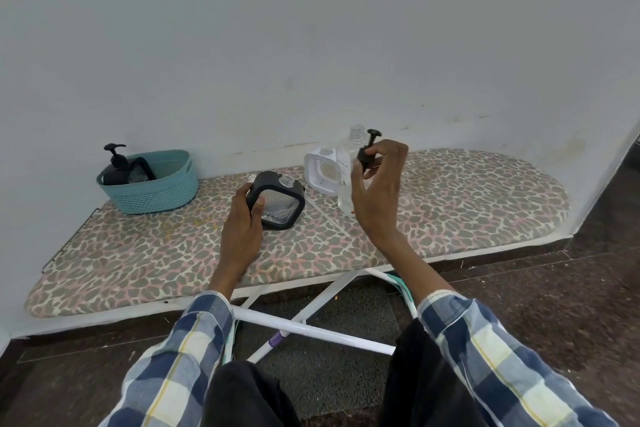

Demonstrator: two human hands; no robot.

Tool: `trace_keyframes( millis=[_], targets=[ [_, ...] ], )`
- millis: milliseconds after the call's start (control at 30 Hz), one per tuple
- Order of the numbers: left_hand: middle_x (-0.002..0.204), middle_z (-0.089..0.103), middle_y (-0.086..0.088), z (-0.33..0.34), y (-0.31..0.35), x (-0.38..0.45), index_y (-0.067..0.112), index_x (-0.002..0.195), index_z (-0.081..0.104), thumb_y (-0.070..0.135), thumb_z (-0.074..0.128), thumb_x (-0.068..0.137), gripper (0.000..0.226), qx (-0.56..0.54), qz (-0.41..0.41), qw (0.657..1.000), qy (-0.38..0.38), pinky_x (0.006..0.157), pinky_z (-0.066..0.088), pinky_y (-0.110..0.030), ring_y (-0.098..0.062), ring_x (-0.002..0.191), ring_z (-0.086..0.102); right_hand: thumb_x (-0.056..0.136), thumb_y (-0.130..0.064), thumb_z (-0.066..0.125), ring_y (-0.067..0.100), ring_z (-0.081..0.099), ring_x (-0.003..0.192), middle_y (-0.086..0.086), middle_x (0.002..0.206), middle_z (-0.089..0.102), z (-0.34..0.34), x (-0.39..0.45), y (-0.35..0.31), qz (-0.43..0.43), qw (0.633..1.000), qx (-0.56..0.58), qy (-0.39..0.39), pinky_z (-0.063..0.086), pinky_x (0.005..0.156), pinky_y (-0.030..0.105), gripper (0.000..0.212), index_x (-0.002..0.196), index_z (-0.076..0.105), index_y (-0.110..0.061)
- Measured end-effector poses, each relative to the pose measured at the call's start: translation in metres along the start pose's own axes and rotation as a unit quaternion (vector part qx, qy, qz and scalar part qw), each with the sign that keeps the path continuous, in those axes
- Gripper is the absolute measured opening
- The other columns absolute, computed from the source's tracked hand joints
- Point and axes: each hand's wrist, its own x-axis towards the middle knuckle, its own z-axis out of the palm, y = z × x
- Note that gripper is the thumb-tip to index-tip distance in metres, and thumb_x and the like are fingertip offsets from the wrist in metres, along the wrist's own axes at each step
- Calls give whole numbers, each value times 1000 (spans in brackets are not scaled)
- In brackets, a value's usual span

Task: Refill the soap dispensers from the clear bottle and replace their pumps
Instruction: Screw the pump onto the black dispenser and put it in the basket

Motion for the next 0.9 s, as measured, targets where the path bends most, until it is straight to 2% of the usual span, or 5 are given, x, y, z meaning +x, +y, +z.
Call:
trace_keyframes(
  millis=[233, 400, 567, 733, 900],
  targets=[
    [142, 61, 3, -1, -2, 0, 36, 154, 37, 70, 26, 110, 56, 4, -11, 1000, -2, 88, 58, -45, -22, 113, 67, 107, -16, 63, 12, 62, 96, 4, 133, 42, 48, 1, -29, -8, 997, 47, -59, 56, 79, 19, 29, 129, 44, -21],
    [139, 62, 8, -1, 1, -1, 42, 150, 37, 62, 28, 112, 44, -6, -22, 1000, 2, 90, 61, -49, -17, 110, 67, 107, -22, 64, 15, 65, 100, 0, 132, 44, 74, 9, -43, 24, 994, 84, -64, 62, 83, 32, 26, 127, 48, -14],
    [139, 63, 9, -3, 2, -2, 43, 148, 36, 60, 29, 114, 39, -13, -23, 1000, 4, 92, 60, -53, -18, 111, 68, 105, -21, 67, 11, 68, 100, 2, 133, 46, 88, 21, -48, 40, 993, 92, -69, 59, 82, 19, 30, 128, 49, -13],
    [141, 64, 4, -4, 3, -2, 40, 149, 37, 58, 30, 113, 40, -8, -25, 1000, 5, 93, 60, -53, -21, 113, 68, 104, -22, 68, 8, 69, 101, -4, 133, 45, 96, 26, -47, 66, 992, 96, -51, 61, 84, 24, 32, 128, 49, -13],
    [133, 66, 4, -4, 0, -3, 36, 147, 39, 61, 30, 112, 44, -10, -19, 1000, 7, 87, 60, -51, -20, 104, 69, 103, -18, 71, 8, 68, 103, 0, 129, 50, 99, 9, -37, 83, 989, 79, -92, 62, 87, 27, 33, 124, 48, -10]
  ],
)
